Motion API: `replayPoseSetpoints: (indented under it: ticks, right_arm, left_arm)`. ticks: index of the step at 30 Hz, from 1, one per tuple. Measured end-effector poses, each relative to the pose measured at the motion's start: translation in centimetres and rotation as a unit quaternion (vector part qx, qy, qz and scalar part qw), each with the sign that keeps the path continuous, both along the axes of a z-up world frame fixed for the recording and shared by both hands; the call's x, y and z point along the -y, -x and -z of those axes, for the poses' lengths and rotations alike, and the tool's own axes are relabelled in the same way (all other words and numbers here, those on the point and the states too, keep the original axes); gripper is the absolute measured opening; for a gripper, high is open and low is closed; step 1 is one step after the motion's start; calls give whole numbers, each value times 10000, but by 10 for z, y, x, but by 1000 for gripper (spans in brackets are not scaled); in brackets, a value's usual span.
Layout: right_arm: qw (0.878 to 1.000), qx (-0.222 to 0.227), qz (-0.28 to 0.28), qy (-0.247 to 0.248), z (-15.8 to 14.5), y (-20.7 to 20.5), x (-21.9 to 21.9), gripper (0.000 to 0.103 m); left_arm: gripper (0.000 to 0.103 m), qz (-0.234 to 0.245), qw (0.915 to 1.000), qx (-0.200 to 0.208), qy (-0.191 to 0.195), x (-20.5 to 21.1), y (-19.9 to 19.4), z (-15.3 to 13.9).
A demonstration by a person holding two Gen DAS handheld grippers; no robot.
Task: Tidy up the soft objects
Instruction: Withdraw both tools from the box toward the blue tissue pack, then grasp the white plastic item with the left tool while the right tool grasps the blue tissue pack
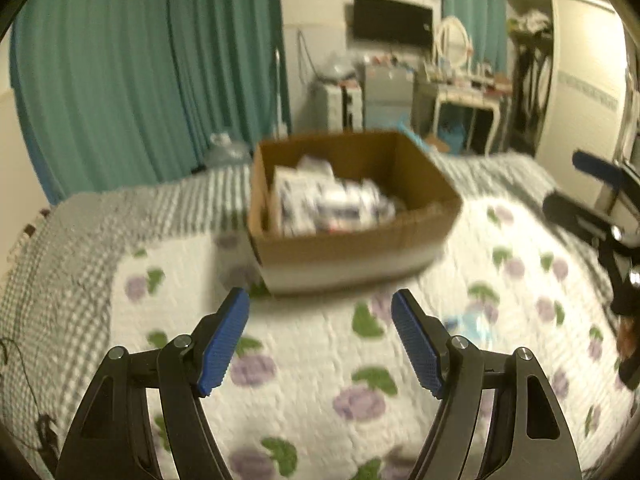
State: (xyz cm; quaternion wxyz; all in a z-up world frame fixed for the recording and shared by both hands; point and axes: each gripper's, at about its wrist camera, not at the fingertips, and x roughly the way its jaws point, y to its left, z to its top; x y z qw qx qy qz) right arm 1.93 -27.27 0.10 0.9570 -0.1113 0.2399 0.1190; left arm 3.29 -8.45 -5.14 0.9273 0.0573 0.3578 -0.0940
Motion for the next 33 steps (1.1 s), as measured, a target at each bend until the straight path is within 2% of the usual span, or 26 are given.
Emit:
replayPoseSetpoints:
  ticks: [4,6,8,11,13,18,22,25,26,28,30,31,33]
  right_arm:
    - [9998,-202,30,-65,19,-1,7,103]
    - [9995,-302,34,-90,27,-2,10,103]
    - [9991,-424,5,-91,36,-3,9,103]
    - [9960,-880,-113,-80,57,-8,8,103]
    - [9944,-1050,-94,52,71,-9,7,103]
    - [9907,-1350,-101,160,99,-10,6,103]
    - [9888,-1460,-133,279,112,-11,3,103]
    - [9867,-1586,-133,314,122,-14,0,103]
    - [9862,-1618,-129,319,124,-15,0,103]
    - [9850,-1691,-124,329,130,-16,-2,103]
    - [9837,-1761,-131,334,136,-17,-4,103]
    - [9834,-1778,-132,336,138,-18,-5,103]
    - [9827,-1818,-135,333,142,-18,-8,103]
  left_arm:
    - [75,224,9992,-323,-100,6,12,25]
    - [75,480,9968,-569,-294,14,19,38]
    - [75,619,9951,-631,-435,20,25,45]
    - [75,924,9923,-718,-415,29,37,52]
    - [75,1223,9877,-911,-355,36,46,60]
    - [75,1817,9747,-1175,-563,59,61,80]
    - [75,1997,9678,-1437,-539,70,60,95]
    - [74,1967,9635,-1625,-811,76,56,113]
    - [73,1963,9635,-1631,-807,76,55,115]
    - [58,1976,9663,-1471,-751,77,55,114]
    - [53,2017,9665,-1401,-745,77,55,115]
    - [42,2019,9669,-1401,-680,75,54,114]
    - [31,2067,9671,-1367,-567,73,53,110]
